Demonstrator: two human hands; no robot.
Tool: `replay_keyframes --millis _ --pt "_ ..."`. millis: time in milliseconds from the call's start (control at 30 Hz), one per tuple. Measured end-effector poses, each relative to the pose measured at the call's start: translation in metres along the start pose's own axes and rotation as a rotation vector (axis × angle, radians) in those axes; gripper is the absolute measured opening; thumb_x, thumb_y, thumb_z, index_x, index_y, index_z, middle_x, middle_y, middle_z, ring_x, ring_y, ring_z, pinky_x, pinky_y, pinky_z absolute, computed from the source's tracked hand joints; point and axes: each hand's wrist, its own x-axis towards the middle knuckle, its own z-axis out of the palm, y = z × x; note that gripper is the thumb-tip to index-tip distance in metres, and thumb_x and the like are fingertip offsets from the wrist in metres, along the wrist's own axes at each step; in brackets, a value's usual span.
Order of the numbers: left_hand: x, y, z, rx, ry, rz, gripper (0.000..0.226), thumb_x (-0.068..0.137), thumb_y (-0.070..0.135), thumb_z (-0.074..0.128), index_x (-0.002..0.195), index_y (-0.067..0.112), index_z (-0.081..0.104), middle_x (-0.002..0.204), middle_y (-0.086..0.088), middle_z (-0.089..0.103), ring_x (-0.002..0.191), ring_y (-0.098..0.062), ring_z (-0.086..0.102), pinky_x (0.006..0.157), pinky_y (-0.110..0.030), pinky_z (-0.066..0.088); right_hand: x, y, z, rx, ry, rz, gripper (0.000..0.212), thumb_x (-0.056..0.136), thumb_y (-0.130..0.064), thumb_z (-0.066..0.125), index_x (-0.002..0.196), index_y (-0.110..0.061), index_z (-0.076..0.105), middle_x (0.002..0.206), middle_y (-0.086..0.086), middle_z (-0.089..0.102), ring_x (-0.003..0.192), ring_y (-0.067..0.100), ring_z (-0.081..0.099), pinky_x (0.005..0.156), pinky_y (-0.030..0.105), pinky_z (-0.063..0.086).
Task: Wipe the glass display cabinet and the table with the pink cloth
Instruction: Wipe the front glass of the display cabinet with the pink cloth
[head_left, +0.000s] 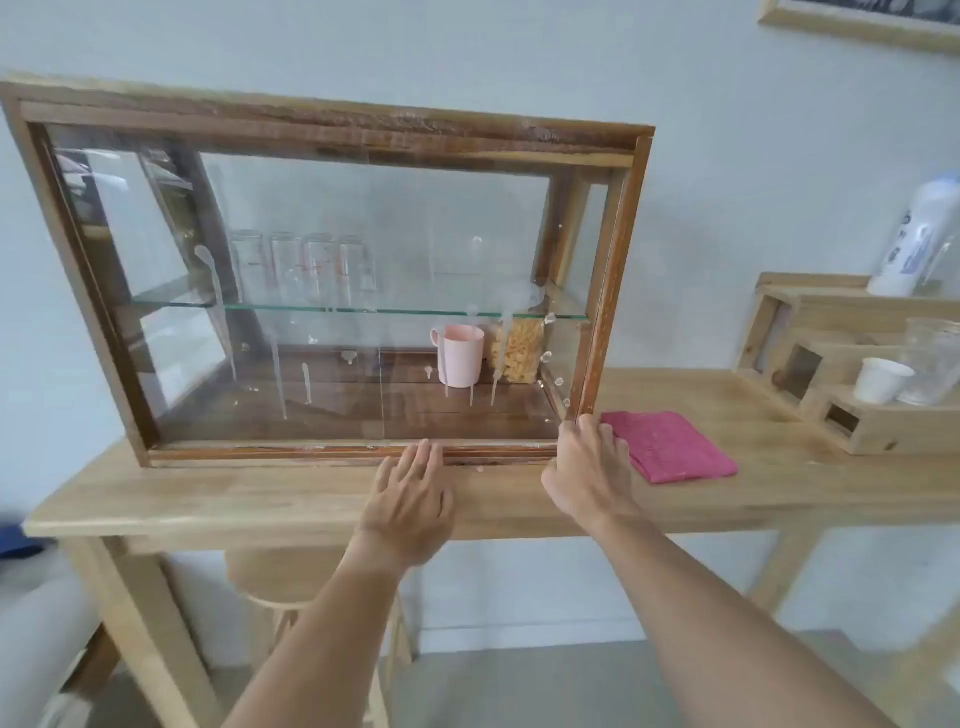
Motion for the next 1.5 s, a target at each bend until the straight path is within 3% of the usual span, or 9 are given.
replay_keyframes --millis 167,267,467,767,867,1033,1167,1300,1500 --pt "-0.004 0.000 0.031 0.056 -0.001 -0.006 0.072 0.092 0.042 0.017 0.139 0.001 0.052 0.147 -0.014 0.050 0.135 -0.028 0.050 0.106 -0.049 0.042 0.014 0.040 0.011 0.052 0.086 0.116 0.012 0.083 -0.011 0.062 0.093 -0.005 0.064 0.103 0.014 0.056 0.099 0.035 0.054 0.087 0.044 0.042" --pt "-0.002 -0.002 0.034 0.108 0.040 0.002 0.057 0.093 0.036 0.034 0.127 0.002 0.064 0.133 -0.013 0.063 0.121 -0.029 0.062 0.094 -0.049 0.052 0.028 0.066 0.018 0.069 -0.007 0.206 0.032 0.085 -0.013 0.064 0.114 -0.001 0.057 0.126 0.021 0.053 0.117 0.038 0.050 0.100 0.048 0.042" --pt "-0.003 -0.001 0.042 0.092 0.155 0.017 0.061 0.098 0.038 0.025 0.141 0.003 0.051 0.147 -0.013 0.050 0.136 -0.030 0.048 0.108 -0.051 0.039 0.045 0.101 0.041 0.018 -0.319 0.248 0.067 0.105 -0.041 0.028 0.163 -0.017 0.004 0.171 0.012 -0.010 0.157 0.031 -0.009 0.124 0.056 -0.005" --pt "-0.001 -0.002 0.043 0.076 0.130 0.037 0.074 0.095 0.048 0.005 0.153 0.012 0.034 0.161 -0.010 0.029 0.149 -0.028 0.025 0.118 -0.051 0.019 0.019 0.071 0.046 0.033 -0.234 0.279 0.066 0.105 -0.050 0.022 0.160 -0.014 0.025 0.167 0.014 0.022 0.153 0.036 0.017 0.121 0.060 0.009" --pt "-0.002 0.001 0.041 0.083 0.103 0.026 0.079 0.092 0.051 0.000 0.155 0.013 0.028 0.163 -0.008 0.023 0.151 -0.027 0.020 0.119 -0.050 0.015 0.004 0.062 0.046 -0.013 -0.023 0.217 0.047 0.102 -0.044 0.038 0.129 -0.011 0.058 0.129 0.012 0.060 0.123 0.033 0.048 0.105 0.054 0.030" --pt "-0.008 0.002 0.046 0.126 0.075 0.051 0.072 0.094 0.051 0.019 0.150 0.010 0.038 0.157 -0.012 0.037 0.143 -0.038 0.033 0.113 -0.059 0.028 -0.004 0.061 0.043 0.017 0.198 0.195 0.029 0.092 -0.038 0.055 0.087 -0.009 0.062 0.089 0.010 0.063 0.090 0.032 0.057 0.085 0.045 0.032" --pt "-0.007 0.000 0.047 0.120 0.076 0.059 0.075 0.091 0.054 0.017 0.153 0.014 0.032 0.160 -0.009 0.032 0.146 -0.038 0.028 0.116 -0.058 0.024 0.007 0.080 0.044 0.028 -0.017 0.321 0.060 0.091 -0.066 0.046 0.121 -0.014 0.054 0.142 0.024 0.043 0.134 0.039 0.036 0.108 0.052 0.021" --pt "-0.005 0.000 0.048 0.125 0.062 0.055 0.079 0.089 0.057 0.009 0.157 0.018 0.021 0.164 -0.005 0.022 0.150 -0.034 0.018 0.119 -0.055 0.015 0.011 0.092 0.048 0.077 -0.259 0.317 0.091 0.088 -0.086 0.018 0.161 -0.032 0.014 0.170 0.017 0.003 0.155 0.041 -0.006 0.119 0.061 -0.009" --pt "-0.006 0.001 0.046 0.114 0.036 0.036 0.078 0.090 0.057 0.013 0.155 0.015 0.029 0.162 -0.005 0.028 0.148 -0.035 0.024 0.118 -0.057 0.019 0.010 0.094 0.052 0.080 -0.230 0.230 0.058 0.108 -0.047 0.015 0.163 -0.029 0.012 0.172 0.008 0.004 0.157 0.030 -0.004 0.125 0.055 -0.005"
